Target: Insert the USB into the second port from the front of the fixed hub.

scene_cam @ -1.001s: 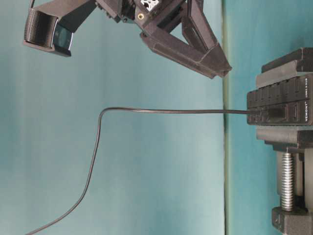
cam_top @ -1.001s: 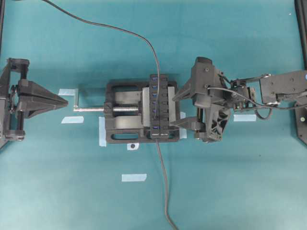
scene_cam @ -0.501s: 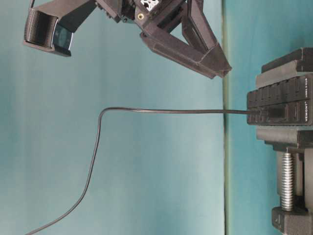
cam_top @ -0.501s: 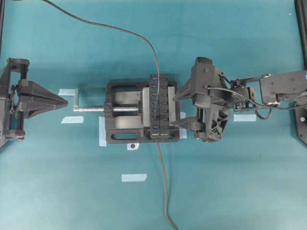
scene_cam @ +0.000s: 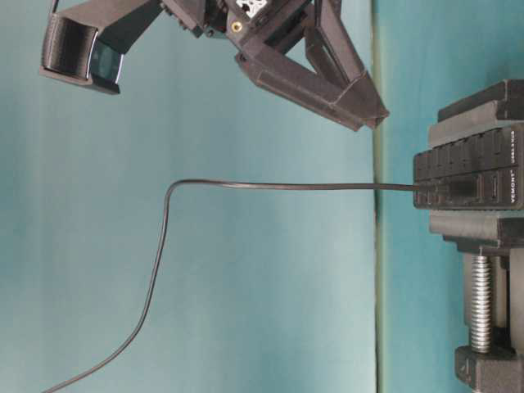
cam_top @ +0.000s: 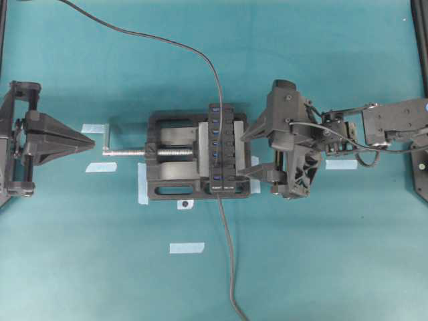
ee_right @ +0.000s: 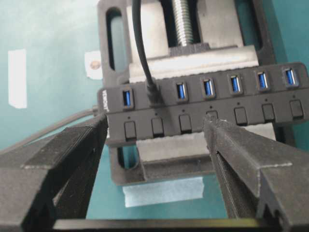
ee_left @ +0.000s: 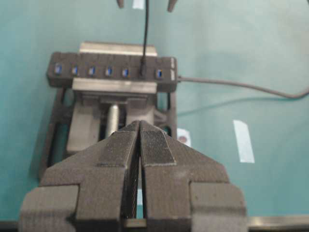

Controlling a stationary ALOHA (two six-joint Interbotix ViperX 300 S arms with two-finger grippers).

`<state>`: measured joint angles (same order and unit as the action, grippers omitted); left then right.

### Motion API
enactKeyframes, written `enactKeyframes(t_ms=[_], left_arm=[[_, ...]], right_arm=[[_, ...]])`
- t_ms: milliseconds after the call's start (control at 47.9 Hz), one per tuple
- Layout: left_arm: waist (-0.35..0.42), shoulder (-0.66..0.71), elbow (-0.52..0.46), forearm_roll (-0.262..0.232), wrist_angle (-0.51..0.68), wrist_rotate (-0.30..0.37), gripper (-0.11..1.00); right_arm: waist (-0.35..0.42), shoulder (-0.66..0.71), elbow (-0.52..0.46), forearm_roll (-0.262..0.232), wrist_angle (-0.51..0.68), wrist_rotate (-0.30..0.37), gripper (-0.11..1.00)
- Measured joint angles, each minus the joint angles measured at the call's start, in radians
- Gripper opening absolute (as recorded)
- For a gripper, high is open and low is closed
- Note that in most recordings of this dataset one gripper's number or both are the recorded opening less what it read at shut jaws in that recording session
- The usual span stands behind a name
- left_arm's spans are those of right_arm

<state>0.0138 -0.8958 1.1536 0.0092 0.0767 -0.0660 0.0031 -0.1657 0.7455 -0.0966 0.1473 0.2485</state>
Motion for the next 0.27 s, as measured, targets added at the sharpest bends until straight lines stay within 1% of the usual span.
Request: enactKeyframes(t_ms=[271], left_arm=[[0.0,0.0,0.0,0.002,0.0,0.0,0.0]], right_arm=[[0.0,0.0,0.0,0.0,0.0,-0.002,0.83]])
